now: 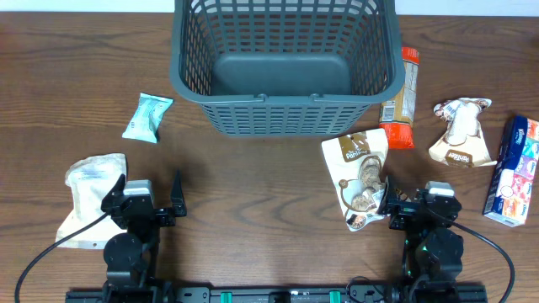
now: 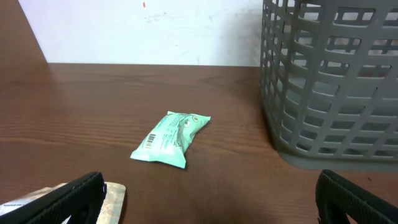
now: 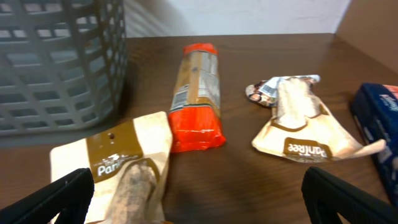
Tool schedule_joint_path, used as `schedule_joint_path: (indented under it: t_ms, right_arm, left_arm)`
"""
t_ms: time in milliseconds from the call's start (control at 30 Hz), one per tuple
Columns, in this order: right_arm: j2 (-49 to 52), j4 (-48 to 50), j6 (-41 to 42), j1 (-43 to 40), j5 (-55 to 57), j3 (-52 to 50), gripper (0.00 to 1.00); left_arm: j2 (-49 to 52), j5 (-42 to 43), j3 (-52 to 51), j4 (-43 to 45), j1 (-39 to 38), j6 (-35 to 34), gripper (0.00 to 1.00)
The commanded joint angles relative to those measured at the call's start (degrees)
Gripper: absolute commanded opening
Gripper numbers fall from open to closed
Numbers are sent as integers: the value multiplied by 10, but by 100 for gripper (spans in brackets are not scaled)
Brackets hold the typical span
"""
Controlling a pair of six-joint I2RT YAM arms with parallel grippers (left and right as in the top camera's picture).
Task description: Pack container
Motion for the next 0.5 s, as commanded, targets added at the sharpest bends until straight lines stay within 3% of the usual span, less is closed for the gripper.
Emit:
schedule_joint_path:
  t_ms: [0, 233, 467]
  right_arm:
    - [-4, 8, 8, -3, -35, -3, 99]
    - [6, 22, 51, -4, -114, 13, 99]
    - [127, -35, 61, -10, -133, 179, 99]
  left_arm:
    - [-4, -3, -18, -2, -2, -5, 99]
    - [-4, -3, -18, -1, -2, -4, 99]
    - [-4, -3, -18, -1, -2, -4, 99]
